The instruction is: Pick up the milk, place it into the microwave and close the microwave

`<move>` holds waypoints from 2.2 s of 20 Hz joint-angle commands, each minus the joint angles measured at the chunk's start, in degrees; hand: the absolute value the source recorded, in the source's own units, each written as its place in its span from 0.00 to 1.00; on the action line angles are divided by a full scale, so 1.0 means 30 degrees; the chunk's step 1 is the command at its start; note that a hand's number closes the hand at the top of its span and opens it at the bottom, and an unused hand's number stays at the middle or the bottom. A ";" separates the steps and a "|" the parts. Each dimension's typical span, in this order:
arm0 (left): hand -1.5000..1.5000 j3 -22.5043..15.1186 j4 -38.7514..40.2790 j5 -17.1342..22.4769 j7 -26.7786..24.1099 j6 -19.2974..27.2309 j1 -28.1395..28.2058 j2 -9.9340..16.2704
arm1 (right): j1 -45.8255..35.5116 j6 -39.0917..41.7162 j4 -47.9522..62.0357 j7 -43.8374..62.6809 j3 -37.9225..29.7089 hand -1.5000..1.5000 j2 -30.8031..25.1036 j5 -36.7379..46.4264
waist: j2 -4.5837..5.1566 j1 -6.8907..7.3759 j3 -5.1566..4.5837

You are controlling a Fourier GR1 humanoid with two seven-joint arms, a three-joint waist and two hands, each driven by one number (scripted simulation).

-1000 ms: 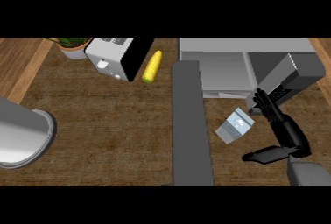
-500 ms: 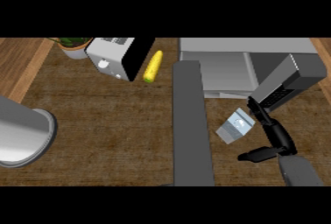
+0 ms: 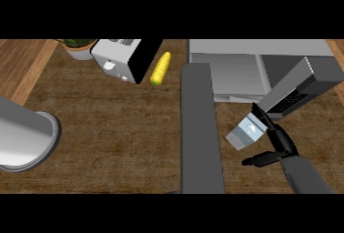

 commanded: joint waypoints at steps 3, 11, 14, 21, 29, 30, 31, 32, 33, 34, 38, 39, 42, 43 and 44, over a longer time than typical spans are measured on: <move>0.00 0.0459 -0.0539 0.0623 -0.0075 -0.0298 -0.0065 -0.0065 | -0.0618 0.1309 0.2477 -0.2695 -0.0277 0.00 -0.0084 -0.0026 | 0.0036 0.0038 0.0012; 0.00 0.0036 -0.0554 0.1133 0.0662 -0.0193 -0.0032 0.0365 | -0.2038 0.2355 0.3119 -0.2483 -0.0123 1.00 0.0290 -0.0053 | 0.0146 0.0262 0.0046; 0.00 0.0181 0.0171 0.0749 0.0454 -0.0456 -0.0253 0.0301 | -0.1016 0.2163 0.2986 -0.3968 0.0334 1.00 0.0601 0.0315 | 0.0122 0.0089 0.0034; 0.00 0.0763 -0.0422 0.2218 0.0435 -0.0926 0.0826 0.0278 | -0.2317 0.3007 0.2645 -0.3351 -0.0031 1.00 0.1527 -0.0420 | 0.0033 0.0255 0.0021; 0.00 0.1351 0.0485 0.2588 0.0135 -0.2264 0.1525 0.0017 | -0.0023 -0.2866 0.2613 -0.3924 -0.3106 1.00 0.2627 -0.2892 | 0.0024 0.0120 0.0008; 0.00 0.1582 -0.0221 0.3041 0.0757 -0.0947 0.0955 0.0659 | -0.0559 -0.2303 0.2479 -0.3703 -0.3033 1.00 0.2394 -0.2867 | 0.0005 -0.0071 0.0005; 0.00 0.1253 0.0229 0.2220 0.0522 -0.1338 0.0585 0.0062 | -0.0987 -0.3541 0.2559 -0.3263 -0.2914 1.00 0.3032 -0.2656 | 0.0007 -0.0089 -0.0005; 0.00 0.0576 -0.0153 0.1849 0.0886 -0.1372 0.0742 -0.0357 | -0.1402 -0.4366 0.2502 -0.2817 -0.2902 1.00 0.3431 -0.2580 | 0.0009 -0.0089 -0.0007; 0.00 0.1212 0.0034 0.2605 0.0911 -0.1486 0.0996 0.0114 | -0.1576 -0.3485 0.2488 -0.2771 -0.2973 1.00 0.2243 -0.2573 | 0.0000 -0.0054 -0.0008; 0.00 0.1603 -0.0518 0.2751 0.1579 0.0089 0.0353 0.0828 | -0.1676 -0.3909 0.2123 -0.2537 -0.2743 1.00 0.2906 -0.2467 | -0.0038 -0.0231 -0.0015; 0.00 0.1300 0.0523 0.2086 0.1140 -0.1704 0.0738 -0.0188 | -0.3241 -0.4455 0.1612 -0.1177 -0.3276 1.00 0.2487 -0.2887 | -0.0075 -0.0213 -0.0036; 0.00 0.1022 0.0087 0.2229 0.1729 -0.0623 0.0196 0.0075 | -0.3555 -0.5371 0.1866 -0.1234 -0.2986 1.00 0.3334 -0.2539 | -0.0030 -0.0194 -0.0024; 0.00 0.1781 0.0771 0.2781 0.1458 -0.1635 0.0518 0.0265 | -0.4449 -0.4572 0.2167 -0.0486 -0.3318 1.00 0.1770 -0.2700 | -0.0015 -0.0086 -0.0026; 0.00 0.1831 0.1272 0.2066 0.1365 -0.1336 -0.0639 0.0509 | -0.4560 -0.4162 0.2444 -0.0469 -0.3284 1.00 0.1467 -0.2646 | 0.0013 -0.0151 -0.0024; 0.00 0.1537 0.0193 0.1798 0.1516 -0.1395 0.0050 -0.0350 | -0.5054 -0.4724 0.2357 0.0040 -0.3129 1.00 0.1784 -0.2517 | -0.0018 -0.0113 -0.0027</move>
